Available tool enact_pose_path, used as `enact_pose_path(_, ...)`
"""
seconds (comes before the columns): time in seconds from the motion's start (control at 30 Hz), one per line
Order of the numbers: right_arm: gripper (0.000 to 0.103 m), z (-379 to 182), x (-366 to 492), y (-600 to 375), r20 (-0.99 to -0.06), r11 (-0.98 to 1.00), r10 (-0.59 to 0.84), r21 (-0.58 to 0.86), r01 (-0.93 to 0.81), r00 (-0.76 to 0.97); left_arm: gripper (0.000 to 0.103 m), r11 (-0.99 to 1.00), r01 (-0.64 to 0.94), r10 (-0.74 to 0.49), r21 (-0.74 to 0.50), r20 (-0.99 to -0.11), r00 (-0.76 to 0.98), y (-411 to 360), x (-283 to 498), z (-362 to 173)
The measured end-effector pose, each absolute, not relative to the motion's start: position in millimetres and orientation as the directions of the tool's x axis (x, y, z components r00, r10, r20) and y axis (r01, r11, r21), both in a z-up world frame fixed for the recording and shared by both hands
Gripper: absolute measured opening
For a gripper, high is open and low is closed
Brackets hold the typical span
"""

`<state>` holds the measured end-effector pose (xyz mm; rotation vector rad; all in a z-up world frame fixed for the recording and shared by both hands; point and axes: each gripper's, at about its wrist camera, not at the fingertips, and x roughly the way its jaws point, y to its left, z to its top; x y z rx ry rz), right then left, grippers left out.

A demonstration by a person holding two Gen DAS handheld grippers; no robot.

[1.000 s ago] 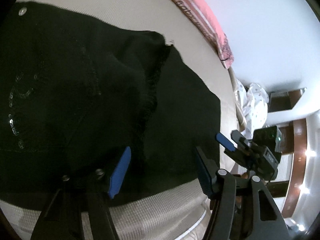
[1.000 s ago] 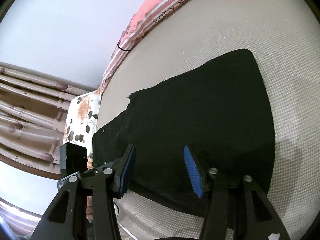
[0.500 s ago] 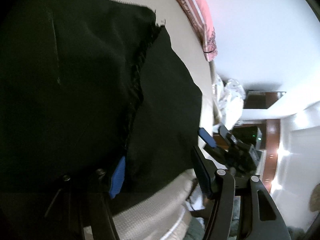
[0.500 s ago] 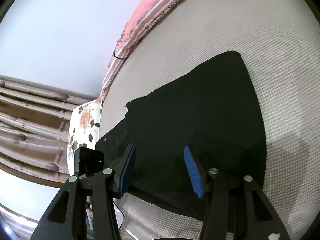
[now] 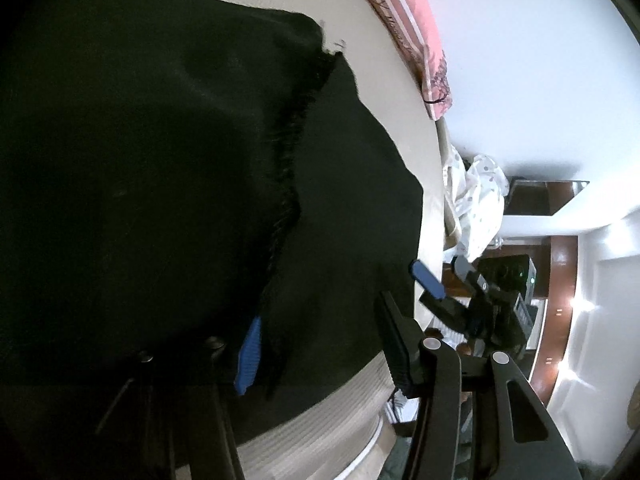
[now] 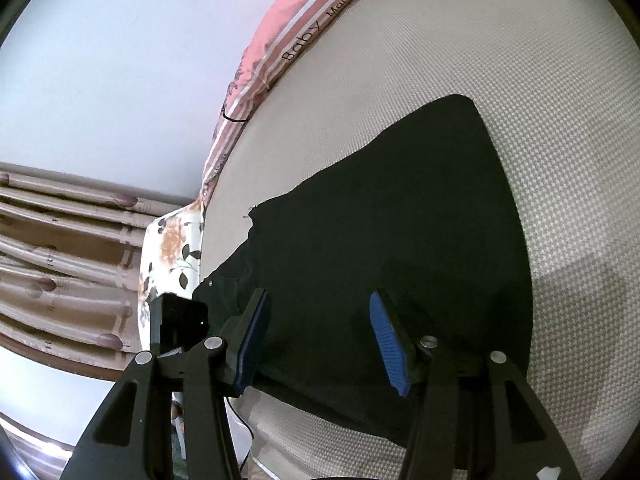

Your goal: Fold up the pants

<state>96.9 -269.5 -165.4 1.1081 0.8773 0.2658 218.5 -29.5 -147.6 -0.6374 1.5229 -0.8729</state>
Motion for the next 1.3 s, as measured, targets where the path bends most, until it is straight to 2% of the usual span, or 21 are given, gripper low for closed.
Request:
enact_pose_path(0.17, 0.05, -160.3, 95.0, -268.0, -0.503, 0.483, 0.576, 0.845, 0.227, 0.644, 0.053, 0.576, 0.094, -0.801, -0.812, -0.584, -0.132, -48.4, 219.8, -144.3)
enact_pose_path(0.2, 0.05, -158.8, 94.0, -268.4, -0.517, 0.496, 0.57, 0.836, 0.235, 0.638, 0.041, 0.586, 0.111, -0.793, -0.803, -0.596, -0.125, -49.1, 218.3, -142.3)
enact_pose_path(0.23, 0.05, -157.5, 92.7, -268.9, -0.525, 0.506, 0.566, 0.83, 0.236, 0.635, 0.012, 0.614, 0.136, -0.772, -0.778, -0.627, -0.103, -47.9, 215.3, -139.3)
enact_pose_path(0.27, 0.05, -156.4, 91.0, -269.8, -0.53, 0.513, 0.562, 0.825, 0.235, 0.635, 0.004, 0.643, 0.153, -0.748, -0.751, -0.658, -0.089, -46.8, 212.5, -138.2)
enact_pose_path(0.33, 0.05, -155.7, 89.3, -270.9, -0.58, 0.555, 0.538, 0.79, 0.261, 0.612, 0.004, 0.674, 0.162, -0.722, -0.721, -0.689, -0.06, -41.1, 207.1, -136.1)
enact_pose_path(0.53, 0.05, -152.2, 79.5, -262.4, -0.684, 0.676, 0.495, 0.691, 0.258, 0.535, 0.003, 0.682, 0.259, -0.715, -0.684, -0.699, 0.036, -32.1, 186.4, -105.0)
enact_pose_path(0.63, 0.05, -150.9, 75.0, -253.6, -0.75, 0.756, 0.451, 0.609, 0.239, 0.484, 0.003, 0.713, 0.286, -0.677, -0.641, -0.734, 0.043, -30.6, 180.5, -110.9)
enact_pose_path(0.77, 0.049, -163.2, 73.9, -243.6, -0.796, 0.802, 0.419, 0.55, 0.232, 0.437, 0.003, 0.74, 0.251, -0.648, -0.624, -0.762, 0.015, -31.5, 184.5, -137.4)
enact_pose_path(0.9, 0.049, -165.2, 73.6, -241.4, -0.803, 0.818, 0.405, 0.532, 0.218, 0.438, 0.006, 0.749, 0.235, -0.637, -0.619, -0.771, -0.002, -31.7, 187.5, -134.8)
enact_pose_path(1.0, 0.049, -156.8, 76.8, -242.7, -0.806, 0.834, 0.385, 0.513, 0.204, 0.45, 0.015, 0.793, 0.282, -0.57, -0.54, -0.821, 0.03, -34.5, 185.8, -123.3)
enact_pose_path(1.03, 0.049, -151.6, 77.5, -246.6, -0.803, 0.845, 0.362, 0.497, 0.198, 0.474, 0.019, 0.826, 0.309, -0.516, -0.472, -0.853, 0.075, -36.3, 184.5, -115.2)
enact_pose_path(1.1, 0.049, -139.8, 83.0, -251.5, -0.792, 0.862, 0.314, 0.469, 0.193, 0.524, 0.022, 0.852, 0.358, -0.458, -0.383, -0.876, 0.153, -39.9, 181.2, -101.6)
enact_pose_path(1.2, 0.049, -130.4, 103.5, -257.4, -0.789, 0.893, 0.248, 0.411, 0.182, 0.562, 0.031, 0.864, 0.393, -0.425, -0.315, -0.874, 0.234, -43.1, 182.1, -88.0)
enact_pose_path(1.3, 0.049, -129.3, 124.8, -263.1, -0.791, 0.906, 0.208, 0.377, 0.192, 0.575, 0.034, 0.873, 0.41, -0.414, -0.263, -0.844, 0.341, -50.4, 190.5, -76.4)
